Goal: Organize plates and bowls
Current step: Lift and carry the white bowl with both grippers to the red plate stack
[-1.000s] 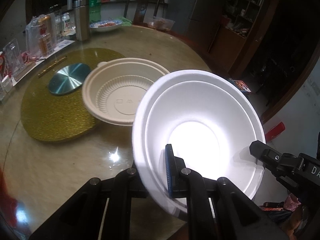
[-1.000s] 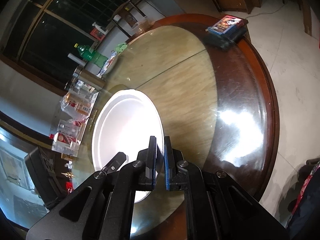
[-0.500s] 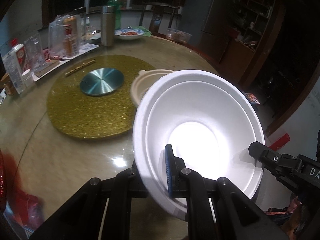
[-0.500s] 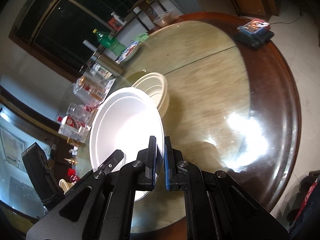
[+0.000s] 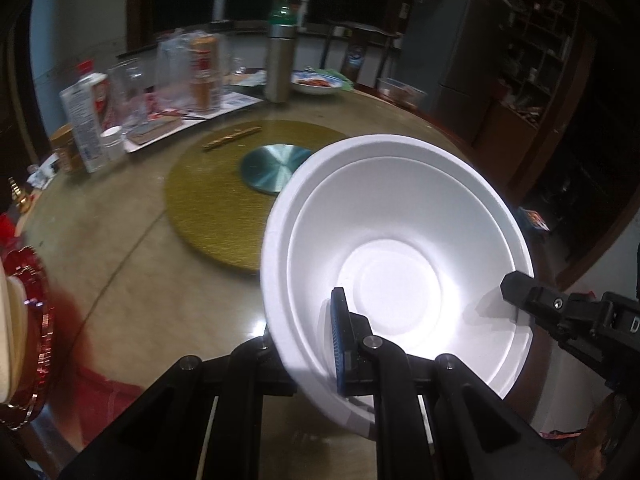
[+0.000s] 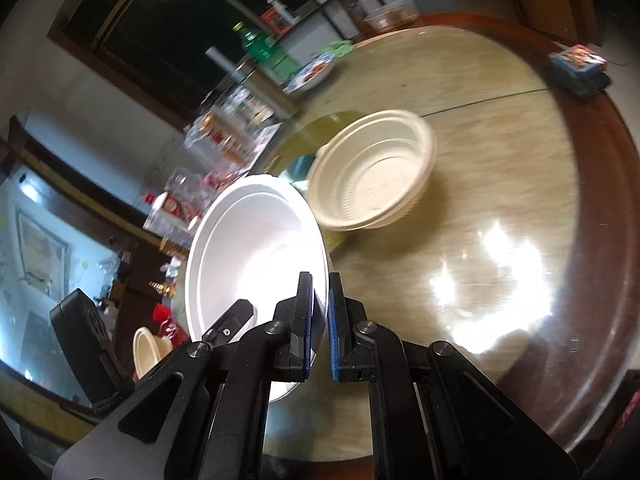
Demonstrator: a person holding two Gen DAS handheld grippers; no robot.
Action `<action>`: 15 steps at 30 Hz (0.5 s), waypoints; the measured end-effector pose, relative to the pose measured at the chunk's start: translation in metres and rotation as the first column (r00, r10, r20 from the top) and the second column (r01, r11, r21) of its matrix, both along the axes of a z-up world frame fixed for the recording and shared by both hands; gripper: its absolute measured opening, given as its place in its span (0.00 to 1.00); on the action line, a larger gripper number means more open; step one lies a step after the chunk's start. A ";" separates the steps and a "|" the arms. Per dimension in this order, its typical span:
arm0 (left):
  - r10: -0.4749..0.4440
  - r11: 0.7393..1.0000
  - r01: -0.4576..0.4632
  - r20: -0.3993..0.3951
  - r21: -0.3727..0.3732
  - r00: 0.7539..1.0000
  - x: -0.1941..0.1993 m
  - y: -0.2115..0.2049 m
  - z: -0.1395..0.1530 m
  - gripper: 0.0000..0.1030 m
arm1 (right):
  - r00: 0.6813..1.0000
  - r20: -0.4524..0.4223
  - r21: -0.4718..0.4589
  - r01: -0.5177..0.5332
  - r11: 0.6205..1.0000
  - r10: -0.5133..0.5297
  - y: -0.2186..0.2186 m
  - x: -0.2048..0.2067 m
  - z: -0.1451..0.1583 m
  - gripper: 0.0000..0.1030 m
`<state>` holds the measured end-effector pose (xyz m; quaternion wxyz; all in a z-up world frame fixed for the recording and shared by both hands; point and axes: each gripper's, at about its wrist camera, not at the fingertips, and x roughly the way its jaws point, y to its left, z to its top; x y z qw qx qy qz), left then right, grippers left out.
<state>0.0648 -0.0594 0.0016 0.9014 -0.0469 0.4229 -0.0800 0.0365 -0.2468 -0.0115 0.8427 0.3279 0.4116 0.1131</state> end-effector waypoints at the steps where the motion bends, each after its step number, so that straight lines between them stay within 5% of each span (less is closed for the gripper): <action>1: 0.015 1.000 -0.015 0.000 0.001 1.000 -0.001 0.006 0.000 0.11 | 1.000 0.005 0.000 -0.019 1.000 0.019 0.007 0.003 0.000 0.06; 15: 0.194 0.981 -0.195 0.033 0.019 0.980 -0.012 0.090 0.012 0.11 | 0.976 0.038 0.010 -0.215 0.977 0.214 0.100 0.036 0.004 0.06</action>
